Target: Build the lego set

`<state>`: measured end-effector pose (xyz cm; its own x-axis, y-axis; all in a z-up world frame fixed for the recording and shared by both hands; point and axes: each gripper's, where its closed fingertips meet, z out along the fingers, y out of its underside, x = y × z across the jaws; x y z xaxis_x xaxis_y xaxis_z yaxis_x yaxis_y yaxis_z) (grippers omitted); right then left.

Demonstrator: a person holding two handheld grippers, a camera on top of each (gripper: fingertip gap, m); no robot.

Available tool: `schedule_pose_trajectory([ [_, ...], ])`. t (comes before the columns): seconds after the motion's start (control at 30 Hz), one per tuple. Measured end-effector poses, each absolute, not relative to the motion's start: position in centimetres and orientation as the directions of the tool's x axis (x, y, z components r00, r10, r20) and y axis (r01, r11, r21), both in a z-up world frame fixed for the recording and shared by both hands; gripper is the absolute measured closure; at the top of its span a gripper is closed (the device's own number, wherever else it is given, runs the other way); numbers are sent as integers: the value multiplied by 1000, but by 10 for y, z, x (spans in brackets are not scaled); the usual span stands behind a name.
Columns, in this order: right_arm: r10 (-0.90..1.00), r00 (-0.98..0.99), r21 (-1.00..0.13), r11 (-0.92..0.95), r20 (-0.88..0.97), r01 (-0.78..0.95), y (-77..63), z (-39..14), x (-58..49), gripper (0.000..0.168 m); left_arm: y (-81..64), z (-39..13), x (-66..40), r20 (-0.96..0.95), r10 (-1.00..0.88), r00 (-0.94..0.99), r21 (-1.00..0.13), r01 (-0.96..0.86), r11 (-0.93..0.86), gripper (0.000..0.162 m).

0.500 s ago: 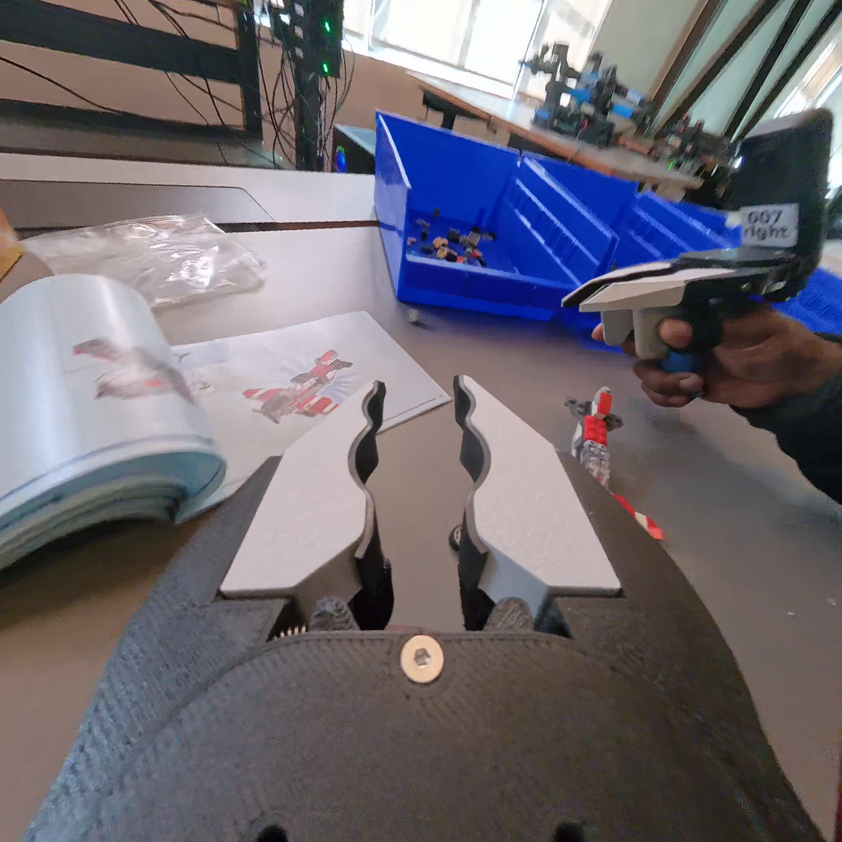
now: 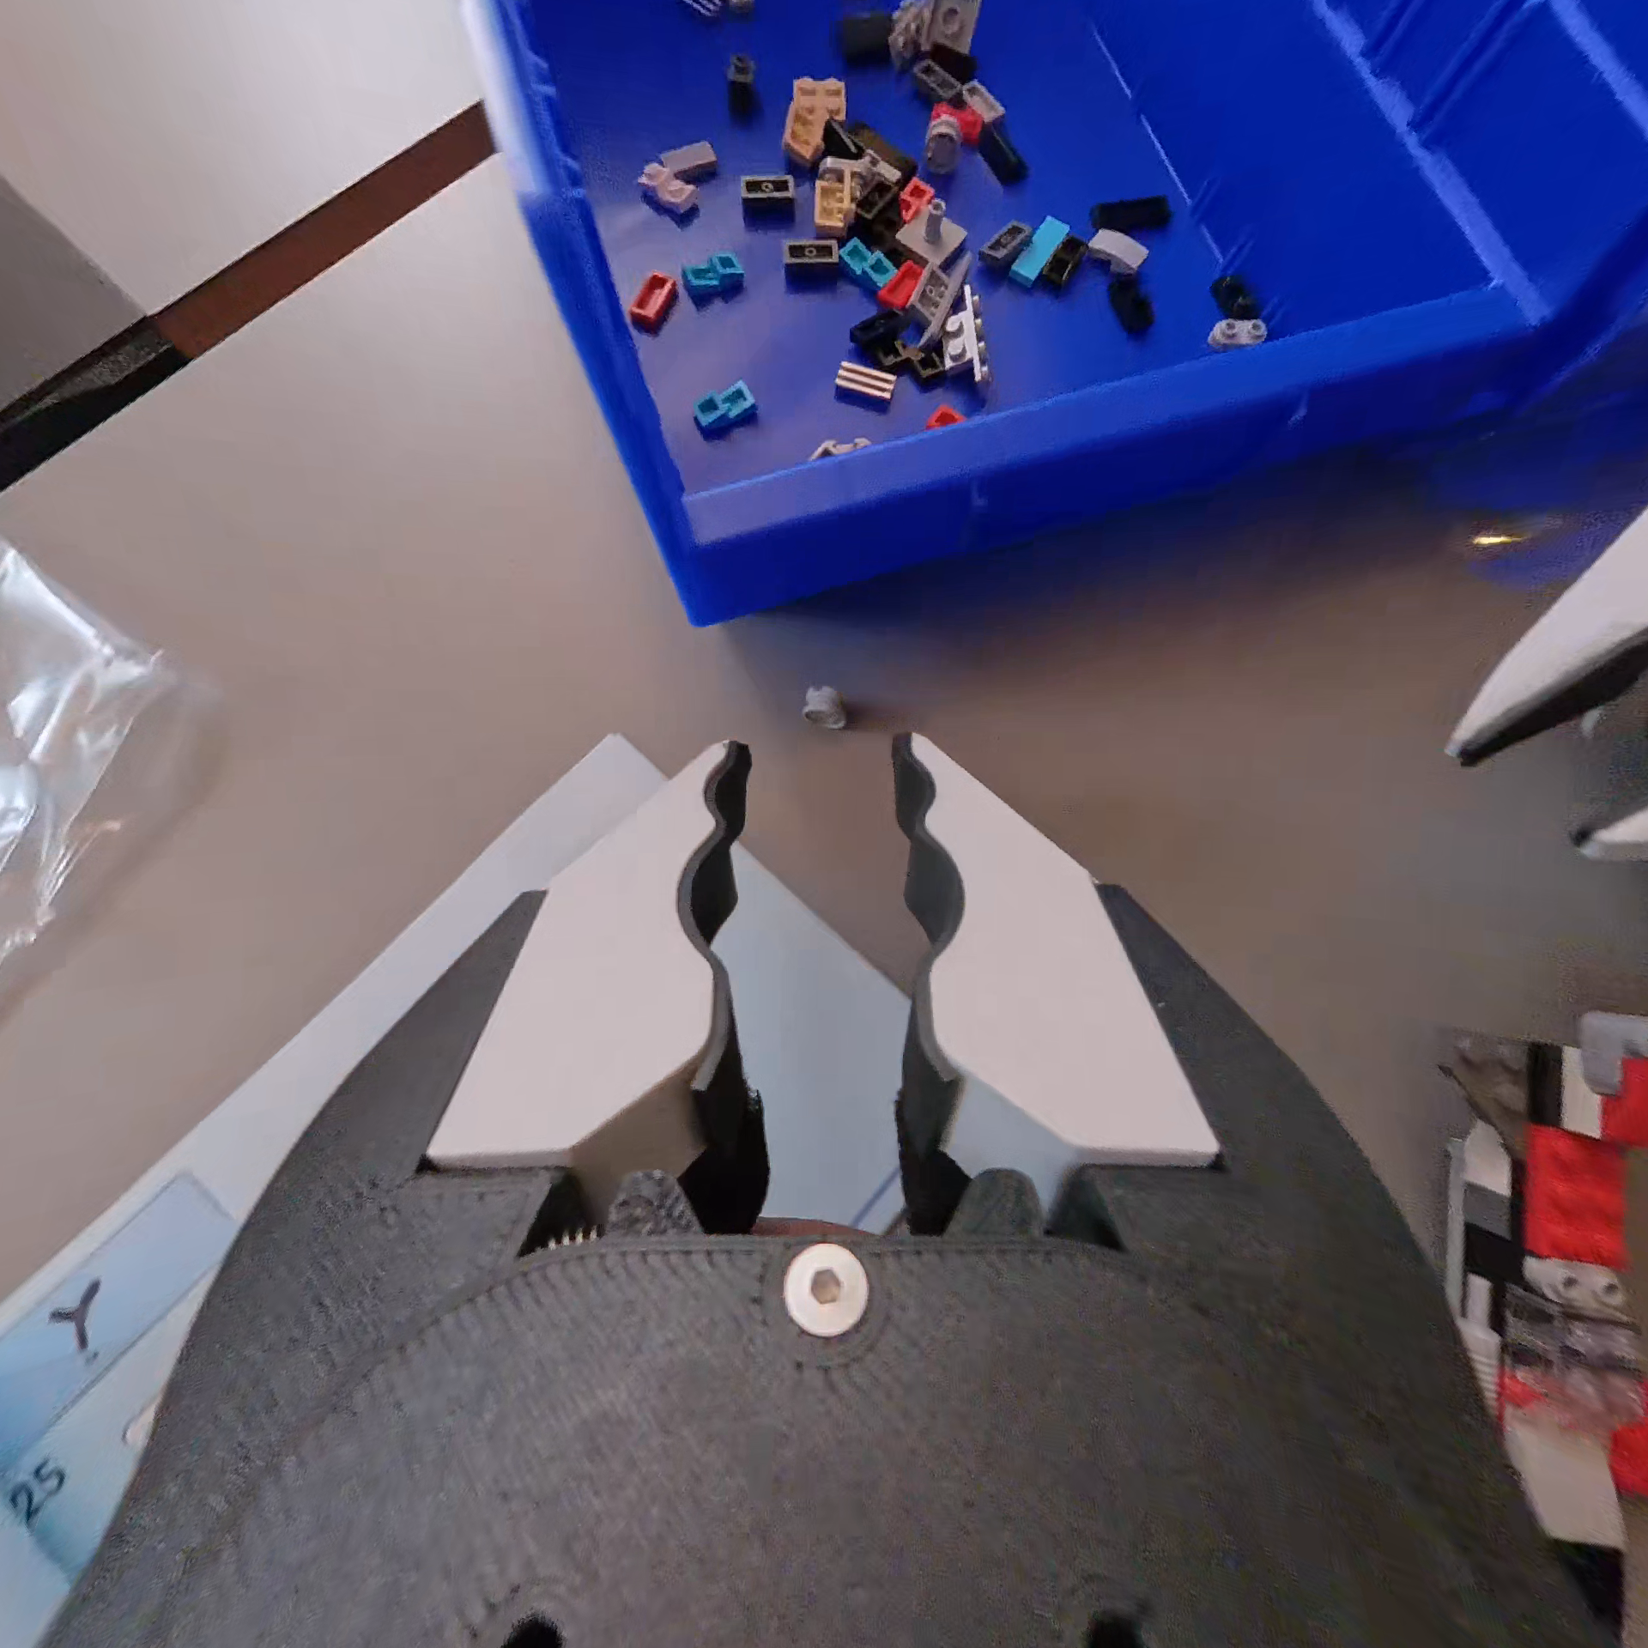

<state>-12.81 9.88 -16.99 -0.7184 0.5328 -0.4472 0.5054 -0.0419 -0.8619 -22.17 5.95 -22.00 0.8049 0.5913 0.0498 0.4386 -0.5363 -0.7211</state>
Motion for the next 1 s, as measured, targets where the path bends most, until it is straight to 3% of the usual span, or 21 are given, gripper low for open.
schedule_pose_trajectory([
  [0.27, 476, -719, -838, -72, -506, 541, 98, -168, -127, 151, 78, -241, -223, 0, 529, 848, -680, 388, -622, 131],
  [0.4, 475, -722, -838, -64, -503, 542, 97, -169, -126, 152, 81, -243, -225, -46, 521, 853, -681, 355, -641, 150],
  [0.5, 478, -725, -841, -57, -496, 537, 97, -169, -126, 152, 80, -236, -217, -5, 519, 855, -707, 364, -606, 150],
  [0.57, 481, -732, -849, -48, -482, 527, 96, -169, -125, 152, 74, -219, -203, 67, 533, 843, -763, 388, -518, 150],
  [0.7, 485, -756, -869, -18, -440, 495, 92, -168, -121, 151, 48, -161, -151, 281, 429, 858, -916, 373, -147, 151],
  [0.83, 490, -775, -884, 19, -398, 466, 85, -167, -118, 150, -3, -110, -110, 149, 418, 896, -987, 108, 122, 151],
  [1.0, 367, -804, -870, -33, -468, 491, 35, -119, -97, 149, -27, -81, -90, -44, 468, 883, -983, -122, 137, 151],
])
